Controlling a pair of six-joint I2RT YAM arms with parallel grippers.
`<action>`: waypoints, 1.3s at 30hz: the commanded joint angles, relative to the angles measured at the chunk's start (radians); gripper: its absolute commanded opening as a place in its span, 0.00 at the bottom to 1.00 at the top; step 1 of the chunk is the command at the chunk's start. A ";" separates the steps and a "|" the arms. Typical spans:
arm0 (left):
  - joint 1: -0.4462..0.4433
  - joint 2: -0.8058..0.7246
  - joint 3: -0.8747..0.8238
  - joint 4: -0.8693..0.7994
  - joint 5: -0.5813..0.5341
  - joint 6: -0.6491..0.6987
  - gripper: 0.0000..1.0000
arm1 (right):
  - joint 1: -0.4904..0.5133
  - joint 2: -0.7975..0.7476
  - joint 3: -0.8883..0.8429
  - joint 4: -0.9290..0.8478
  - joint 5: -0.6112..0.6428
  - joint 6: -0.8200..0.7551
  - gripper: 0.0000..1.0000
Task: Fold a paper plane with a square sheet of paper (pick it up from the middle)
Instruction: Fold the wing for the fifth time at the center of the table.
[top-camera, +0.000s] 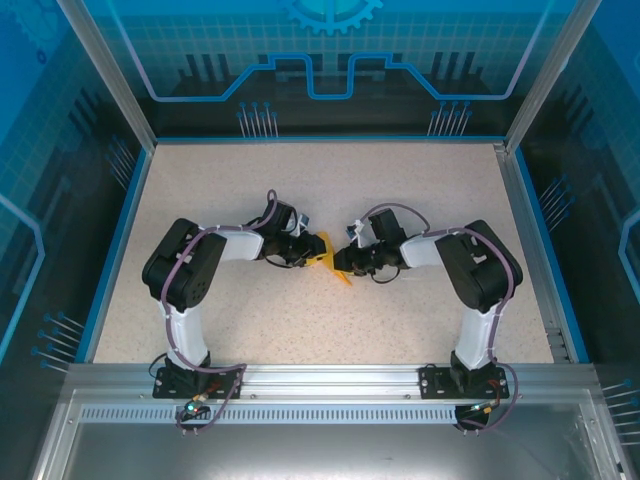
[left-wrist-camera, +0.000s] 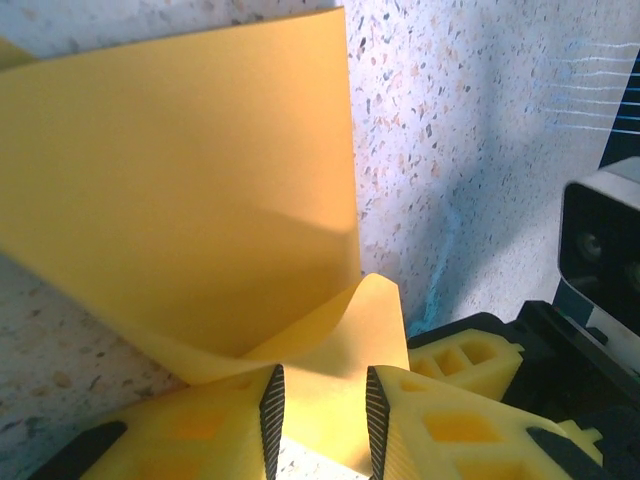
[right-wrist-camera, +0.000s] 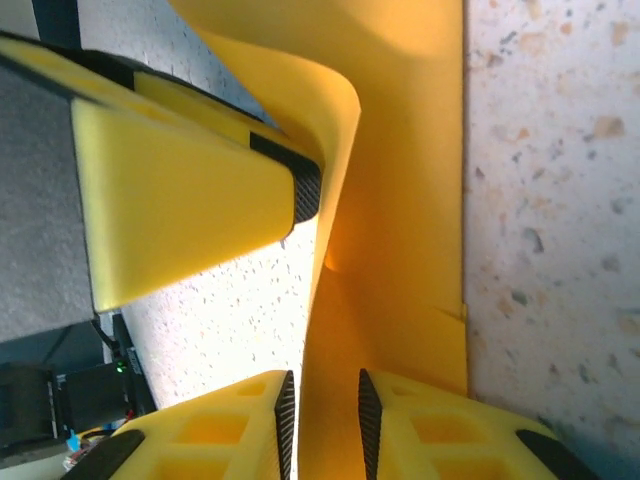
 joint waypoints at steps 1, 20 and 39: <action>0.000 0.028 0.032 -0.036 -0.013 0.020 0.31 | -0.008 -0.035 0.033 -0.125 0.042 -0.099 0.26; 0.001 0.031 0.051 -0.048 0.004 0.020 0.31 | 0.071 -0.046 0.084 -0.226 0.184 -0.226 0.25; 0.000 -0.093 0.061 -0.057 0.004 0.079 0.39 | 0.007 -0.036 -0.051 0.009 0.066 -0.082 0.04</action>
